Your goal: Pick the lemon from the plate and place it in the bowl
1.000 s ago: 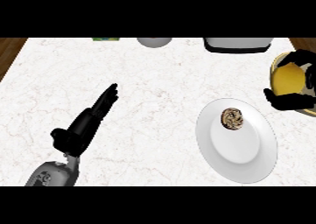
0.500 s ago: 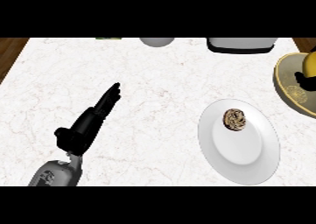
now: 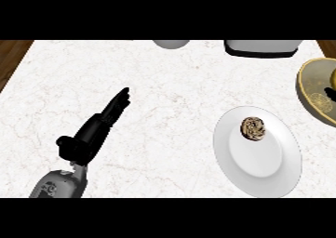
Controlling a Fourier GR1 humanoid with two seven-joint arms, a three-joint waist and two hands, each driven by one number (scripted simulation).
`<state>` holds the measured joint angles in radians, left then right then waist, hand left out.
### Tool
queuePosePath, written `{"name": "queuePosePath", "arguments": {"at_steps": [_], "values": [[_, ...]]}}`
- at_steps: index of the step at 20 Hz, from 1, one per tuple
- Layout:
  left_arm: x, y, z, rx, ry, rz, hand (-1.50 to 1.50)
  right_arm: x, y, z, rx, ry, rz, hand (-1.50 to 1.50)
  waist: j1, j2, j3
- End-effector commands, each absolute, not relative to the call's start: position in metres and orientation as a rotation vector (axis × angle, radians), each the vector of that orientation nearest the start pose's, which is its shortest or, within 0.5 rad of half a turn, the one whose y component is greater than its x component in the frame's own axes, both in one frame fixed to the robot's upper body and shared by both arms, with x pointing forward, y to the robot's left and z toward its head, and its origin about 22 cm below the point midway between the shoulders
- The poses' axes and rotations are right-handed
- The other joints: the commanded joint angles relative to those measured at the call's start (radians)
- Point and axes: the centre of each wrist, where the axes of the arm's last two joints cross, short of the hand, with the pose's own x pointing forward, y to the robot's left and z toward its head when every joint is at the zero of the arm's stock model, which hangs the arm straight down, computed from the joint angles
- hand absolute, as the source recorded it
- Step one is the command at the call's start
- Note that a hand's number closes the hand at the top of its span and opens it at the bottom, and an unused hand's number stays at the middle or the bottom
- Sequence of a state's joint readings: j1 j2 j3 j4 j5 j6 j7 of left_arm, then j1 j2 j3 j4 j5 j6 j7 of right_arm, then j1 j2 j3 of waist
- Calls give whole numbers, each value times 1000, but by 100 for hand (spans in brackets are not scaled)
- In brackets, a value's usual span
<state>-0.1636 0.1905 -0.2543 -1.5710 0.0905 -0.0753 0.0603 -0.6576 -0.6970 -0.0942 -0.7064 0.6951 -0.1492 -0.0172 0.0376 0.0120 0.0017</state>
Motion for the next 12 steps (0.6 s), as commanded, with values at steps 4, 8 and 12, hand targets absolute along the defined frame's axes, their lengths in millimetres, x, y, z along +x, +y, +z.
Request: {"name": "queuePosePath", "arguments": {"at_steps": [4, 8, 12], "values": [[283, 196, 42, -203, -1600, -407, 0, 368, -456, 95, -958, -1213, 708, -150, -1, 5, 1], [276, 195, 45, -192, -1616, -416, 0, 368, -461, 91, -967, -1343, 615, -150, 7, 5, 2], [282, 194, 35, -199, -1596, -411, 0, 365, -480, 116, -1007, -1427, 436, -150, -5, 6, 2]]}}
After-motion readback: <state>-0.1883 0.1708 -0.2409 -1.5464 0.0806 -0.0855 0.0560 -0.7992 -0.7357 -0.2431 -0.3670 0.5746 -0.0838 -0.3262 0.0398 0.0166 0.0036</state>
